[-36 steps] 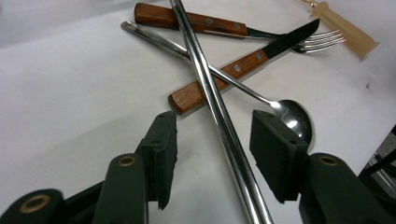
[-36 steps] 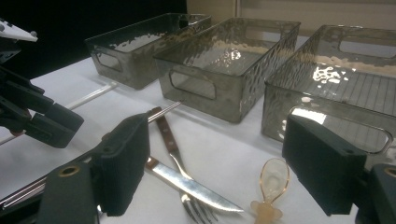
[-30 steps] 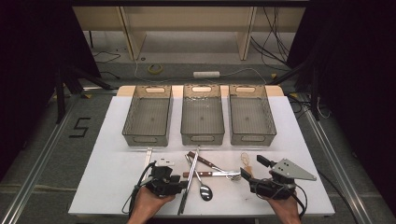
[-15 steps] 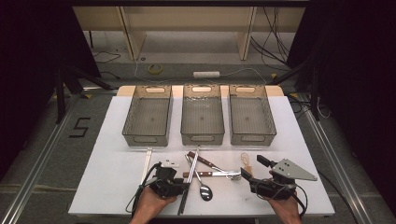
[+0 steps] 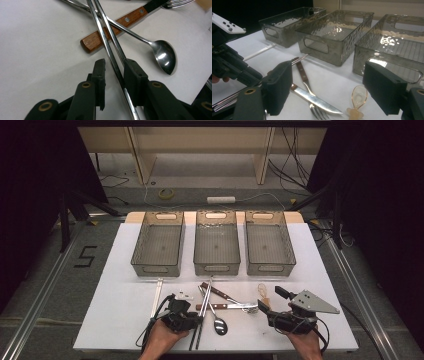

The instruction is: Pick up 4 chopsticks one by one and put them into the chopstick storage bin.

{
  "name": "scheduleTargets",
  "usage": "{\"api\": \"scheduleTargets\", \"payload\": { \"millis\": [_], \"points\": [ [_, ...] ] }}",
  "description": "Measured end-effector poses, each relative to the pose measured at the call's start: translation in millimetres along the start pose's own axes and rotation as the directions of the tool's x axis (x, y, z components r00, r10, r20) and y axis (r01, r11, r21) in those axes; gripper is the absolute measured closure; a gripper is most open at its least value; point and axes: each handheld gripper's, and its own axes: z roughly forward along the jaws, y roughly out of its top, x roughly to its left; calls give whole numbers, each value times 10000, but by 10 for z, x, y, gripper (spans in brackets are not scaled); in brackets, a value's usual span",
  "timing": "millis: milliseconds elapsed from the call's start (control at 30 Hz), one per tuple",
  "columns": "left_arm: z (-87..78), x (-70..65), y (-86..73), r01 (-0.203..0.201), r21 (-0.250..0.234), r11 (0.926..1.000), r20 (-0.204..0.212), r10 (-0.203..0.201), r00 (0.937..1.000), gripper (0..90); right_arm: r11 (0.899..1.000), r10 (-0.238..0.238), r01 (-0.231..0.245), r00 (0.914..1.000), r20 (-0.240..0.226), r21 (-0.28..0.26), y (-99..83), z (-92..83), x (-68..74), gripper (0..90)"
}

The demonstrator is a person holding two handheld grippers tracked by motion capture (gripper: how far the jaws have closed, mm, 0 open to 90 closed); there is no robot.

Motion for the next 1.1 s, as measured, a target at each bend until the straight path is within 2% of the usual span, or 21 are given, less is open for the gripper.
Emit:
{"api": "scheduleTargets", "payload": {
  "millis": [167,433,967,1100],
  "points": [
    [8,2,7,-58,10,10000,-43,58,10000,734,10000,5,-5,10000,2,15,-1,2,-1,252],
    [27,-23,30,-455,88,9989,-238,457,9987,746,10000,5,-5,10000,20,30,-1,2,0,253],
    [34,-3,39,-316,55,9995,-277,317,9991,813,10000,-37,37,10000,-16,43,-2,2,4,256],
    [39,-2,39,-177,-12,9998,-194,177,9997,822,10000,-78,78,10000,-36,31,-1,2,5,256]
  ]
}}
